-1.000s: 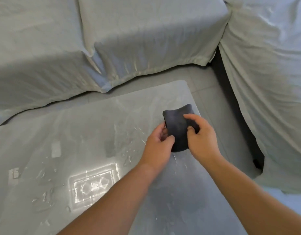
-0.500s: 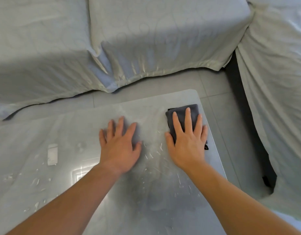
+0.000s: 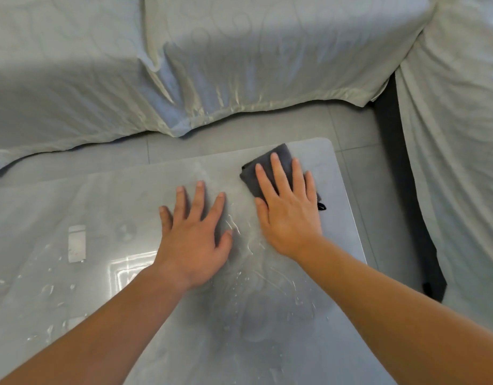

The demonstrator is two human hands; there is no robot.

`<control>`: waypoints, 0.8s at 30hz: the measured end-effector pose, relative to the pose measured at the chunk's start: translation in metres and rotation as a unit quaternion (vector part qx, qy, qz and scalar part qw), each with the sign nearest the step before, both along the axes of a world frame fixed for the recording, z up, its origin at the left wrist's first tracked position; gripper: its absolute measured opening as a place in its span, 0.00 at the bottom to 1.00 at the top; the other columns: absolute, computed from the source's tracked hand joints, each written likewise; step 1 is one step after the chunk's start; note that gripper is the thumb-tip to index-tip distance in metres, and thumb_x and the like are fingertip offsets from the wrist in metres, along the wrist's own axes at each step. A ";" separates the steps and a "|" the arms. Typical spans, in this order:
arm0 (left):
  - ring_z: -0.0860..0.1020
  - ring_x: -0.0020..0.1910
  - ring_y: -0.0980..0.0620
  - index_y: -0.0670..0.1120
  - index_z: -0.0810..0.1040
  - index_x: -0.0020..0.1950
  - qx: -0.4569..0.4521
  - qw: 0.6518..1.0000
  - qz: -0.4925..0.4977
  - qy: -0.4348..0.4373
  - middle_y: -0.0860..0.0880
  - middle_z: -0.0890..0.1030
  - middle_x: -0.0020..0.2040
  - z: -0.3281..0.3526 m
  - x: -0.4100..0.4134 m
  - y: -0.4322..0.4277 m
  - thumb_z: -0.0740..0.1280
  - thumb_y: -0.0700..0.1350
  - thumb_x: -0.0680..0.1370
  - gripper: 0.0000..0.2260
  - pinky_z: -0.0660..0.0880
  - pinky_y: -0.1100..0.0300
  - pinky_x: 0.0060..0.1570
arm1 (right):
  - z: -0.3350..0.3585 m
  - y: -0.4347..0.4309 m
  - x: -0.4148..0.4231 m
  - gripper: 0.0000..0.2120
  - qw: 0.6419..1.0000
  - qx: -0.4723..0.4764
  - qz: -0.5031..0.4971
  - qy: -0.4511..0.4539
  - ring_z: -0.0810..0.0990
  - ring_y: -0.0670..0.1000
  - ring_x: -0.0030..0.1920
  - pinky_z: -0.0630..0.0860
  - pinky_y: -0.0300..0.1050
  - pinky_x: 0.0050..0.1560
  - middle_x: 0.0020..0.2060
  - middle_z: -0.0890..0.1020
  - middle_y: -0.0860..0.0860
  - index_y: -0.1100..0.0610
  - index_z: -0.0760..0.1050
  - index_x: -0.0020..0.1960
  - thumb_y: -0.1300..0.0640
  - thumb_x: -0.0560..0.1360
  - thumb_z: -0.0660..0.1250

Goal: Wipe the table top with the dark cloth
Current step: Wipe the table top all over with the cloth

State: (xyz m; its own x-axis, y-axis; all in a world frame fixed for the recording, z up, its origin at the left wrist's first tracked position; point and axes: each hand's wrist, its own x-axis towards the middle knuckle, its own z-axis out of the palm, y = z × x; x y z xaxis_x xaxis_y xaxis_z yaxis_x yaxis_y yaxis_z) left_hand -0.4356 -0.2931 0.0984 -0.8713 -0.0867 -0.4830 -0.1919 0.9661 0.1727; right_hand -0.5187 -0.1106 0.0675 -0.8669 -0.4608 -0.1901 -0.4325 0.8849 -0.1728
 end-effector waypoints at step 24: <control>0.22 0.73 0.42 0.52 0.32 0.78 0.019 1.000 0.005 -0.020 0.46 0.23 0.76 -0.004 0.061 -0.017 0.62 0.79 0.63 0.60 0.36 0.31 0.72 | 0.006 -0.013 0.054 0.28 1.000 0.000 -0.021 -0.015 0.43 0.58 0.81 0.43 0.59 0.79 0.82 0.46 0.50 0.47 0.47 0.82 0.42 0.84 0.47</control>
State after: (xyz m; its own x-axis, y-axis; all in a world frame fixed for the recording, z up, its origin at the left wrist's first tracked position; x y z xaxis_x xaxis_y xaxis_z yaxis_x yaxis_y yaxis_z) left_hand -0.3742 -0.3100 0.0948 -0.8502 -0.0770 -0.5208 -0.2099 0.9568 0.2011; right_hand -0.4647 -0.1234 0.0735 -0.8792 -0.4243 -0.2167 -0.3896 0.9021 -0.1855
